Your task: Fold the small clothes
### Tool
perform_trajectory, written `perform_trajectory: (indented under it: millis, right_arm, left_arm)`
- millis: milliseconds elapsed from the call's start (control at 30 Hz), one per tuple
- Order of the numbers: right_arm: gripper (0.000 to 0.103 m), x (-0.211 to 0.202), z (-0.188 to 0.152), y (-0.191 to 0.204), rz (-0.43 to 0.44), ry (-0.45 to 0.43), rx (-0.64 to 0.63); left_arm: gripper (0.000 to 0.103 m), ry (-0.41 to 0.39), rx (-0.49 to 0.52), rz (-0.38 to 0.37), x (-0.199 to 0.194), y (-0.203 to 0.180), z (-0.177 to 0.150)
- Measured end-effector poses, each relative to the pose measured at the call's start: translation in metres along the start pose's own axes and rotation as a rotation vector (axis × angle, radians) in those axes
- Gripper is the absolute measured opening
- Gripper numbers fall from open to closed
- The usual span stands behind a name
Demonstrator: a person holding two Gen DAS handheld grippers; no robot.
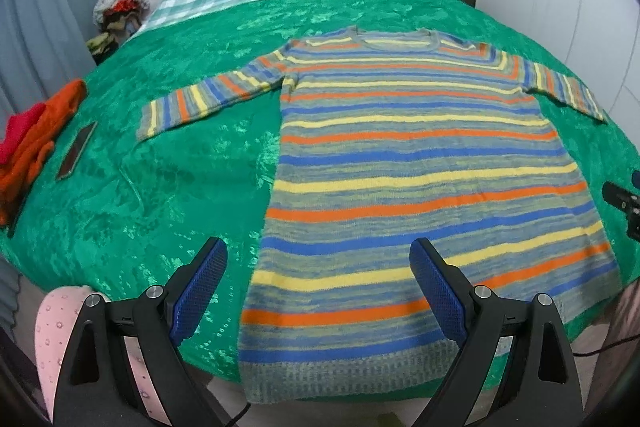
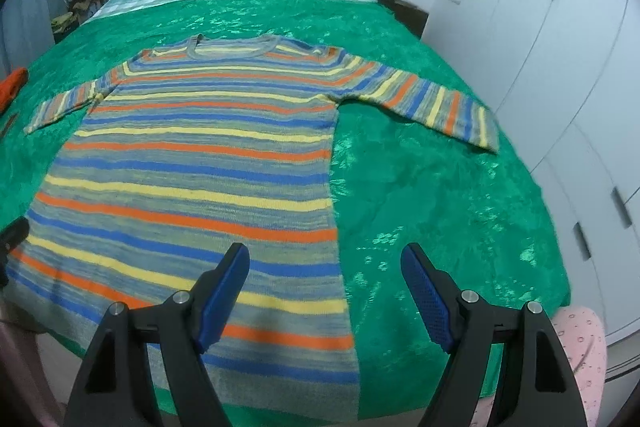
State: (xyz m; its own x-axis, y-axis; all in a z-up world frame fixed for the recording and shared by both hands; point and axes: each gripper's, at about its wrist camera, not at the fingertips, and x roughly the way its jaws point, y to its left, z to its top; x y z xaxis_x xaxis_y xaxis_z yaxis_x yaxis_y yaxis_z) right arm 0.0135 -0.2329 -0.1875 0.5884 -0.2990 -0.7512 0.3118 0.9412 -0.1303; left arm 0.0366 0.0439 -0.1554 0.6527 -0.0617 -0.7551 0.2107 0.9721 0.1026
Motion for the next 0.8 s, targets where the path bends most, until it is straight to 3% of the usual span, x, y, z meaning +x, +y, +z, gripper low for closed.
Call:
perform_trajectory:
  millis: [100,200,367,533,667,733,800]
  right_arm:
    - [0.078,0.007,0.01,-0.016,0.112,0.02,0.056]
    - [0.078,0.024,0.035,-0.063,0.192,0.018,0.18]
    - [0.078,0.073,0.08,-0.216,0.261,-0.056,0.539]
    - [0.073,0.143,0.09,-0.32,0.306,0.026,0.767]
    - [0.062,0.179,0.101,-0.334,0.417,0.091,0.789]
    - [0.062,0.195,0.109,-0.329,0.399,0.145,0.753]
    - [0.054,0.212,0.109,-0.325,0.395,0.193,0.748]
  left_arm:
    - [0.095,-0.005,0.01,0.016,0.001,-0.002,0.002]
    - [0.095,0.012,0.001,0.016,0.005,-0.001,0.003]
    - [0.095,0.023,-0.027,0.021,0.008,0.002,0.006]
    - [0.096,0.068,-0.06,0.013,0.019,0.003,0.008]
    - [0.096,0.097,-0.06,0.023,0.027,0.002,0.008]
    - [0.096,0.108,-0.054,0.033,0.031,0.0,0.008]
    - [0.096,0.12,-0.052,0.04,0.034,0.0,0.007]
